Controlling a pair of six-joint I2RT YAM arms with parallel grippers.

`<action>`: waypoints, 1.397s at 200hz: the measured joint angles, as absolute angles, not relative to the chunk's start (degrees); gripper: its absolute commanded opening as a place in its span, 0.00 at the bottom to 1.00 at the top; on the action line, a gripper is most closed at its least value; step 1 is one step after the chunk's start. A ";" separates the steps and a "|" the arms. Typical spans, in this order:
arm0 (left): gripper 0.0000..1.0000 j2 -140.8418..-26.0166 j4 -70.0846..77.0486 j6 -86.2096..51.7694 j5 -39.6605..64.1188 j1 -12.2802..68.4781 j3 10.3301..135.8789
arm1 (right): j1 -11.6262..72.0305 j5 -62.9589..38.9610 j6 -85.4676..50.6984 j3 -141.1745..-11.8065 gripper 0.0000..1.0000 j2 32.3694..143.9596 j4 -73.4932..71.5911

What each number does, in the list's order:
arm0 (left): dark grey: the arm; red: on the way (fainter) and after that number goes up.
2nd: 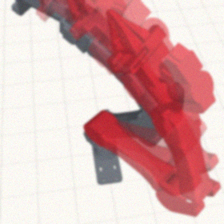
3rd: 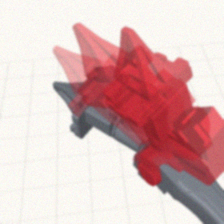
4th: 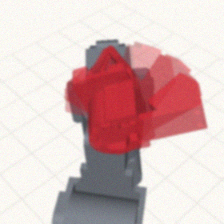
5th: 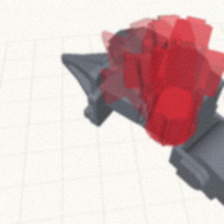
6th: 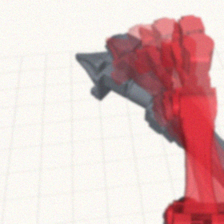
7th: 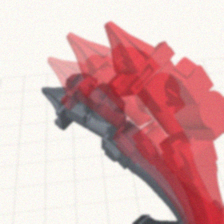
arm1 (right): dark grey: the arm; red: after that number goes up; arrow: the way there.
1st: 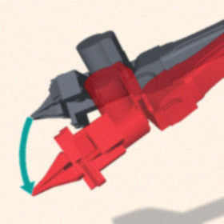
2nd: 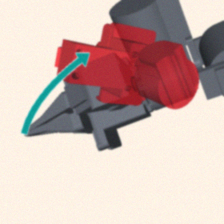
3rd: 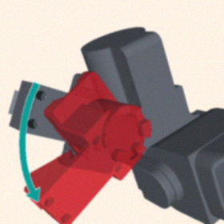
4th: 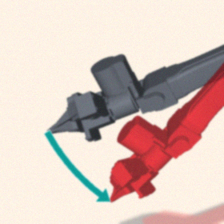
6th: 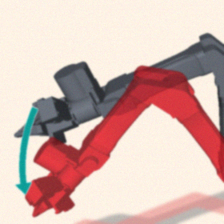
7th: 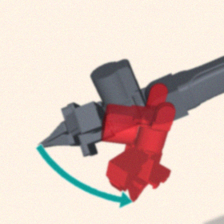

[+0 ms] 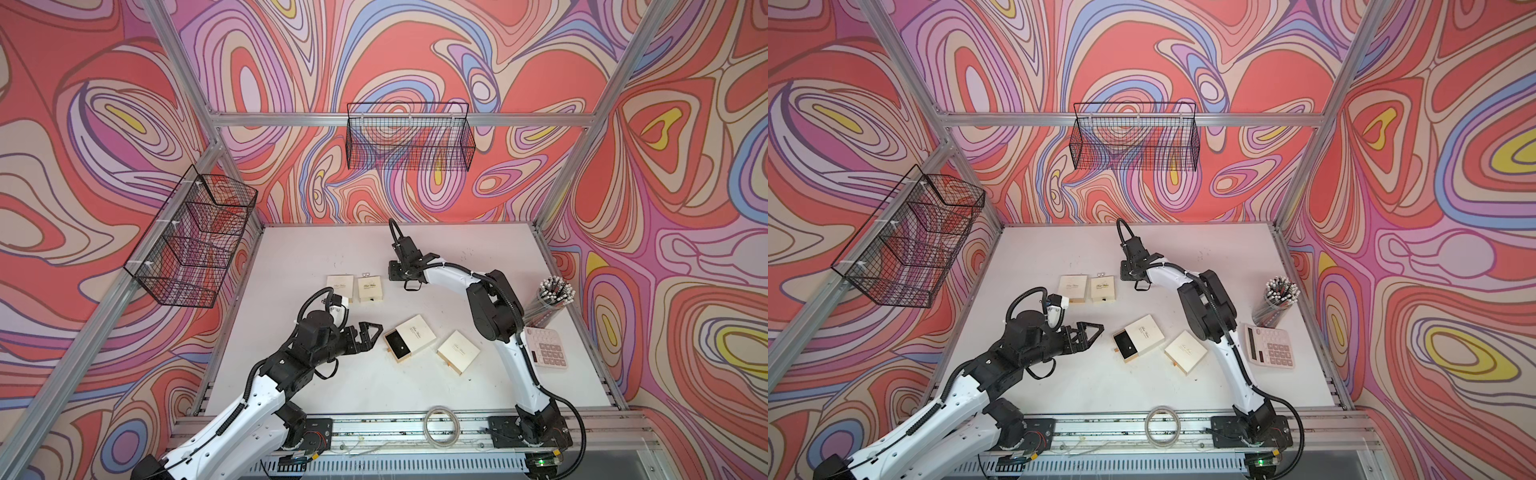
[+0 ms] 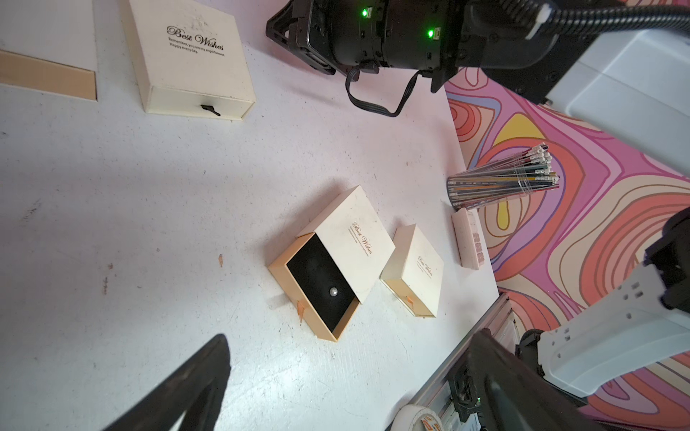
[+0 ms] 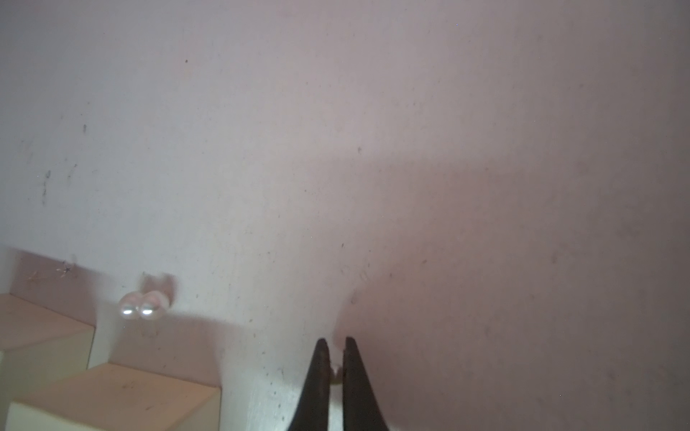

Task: Take out the earrings from the drawer-style jewelry box
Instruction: Place the earring at the center of the board.

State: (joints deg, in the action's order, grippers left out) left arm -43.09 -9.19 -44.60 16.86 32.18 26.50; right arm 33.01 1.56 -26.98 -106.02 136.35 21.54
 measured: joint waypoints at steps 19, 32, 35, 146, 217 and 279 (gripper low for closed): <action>1.00 -43.09 -9.19 -44.60 16.86 32.18 26.50 | 33.01 1.48 -26.81 -106.32 0.00 136.75 21.71; 1.00 -43.05 -9.21 -44.60 16.84 32.18 26.50 | 33.01 1.45 -26.74 -106.69 0.00 136.86 22.02; 1.00 -43.03 -9.21 -44.60 16.84 32.18 26.50 | 33.01 1.45 -26.72 -106.76 0.00 136.92 22.09; 1.00 -42.83 -9.65 -44.58 16.47 31.77 26.61 | 32.60 0.45 -26.52 -108.55 0.10 137.78 23.31; 1.00 -41.95 -10.66 -44.58 16.43 31.44 26.61 | 32.56 -0.84 -26.35 -108.92 0.27 137.80 23.64; 1.00 -39.81 -11.44 -44.56 16.25 31.44 26.61 | 32.53 -1.17 -26.17 -109.38 0.35 137.82 24.14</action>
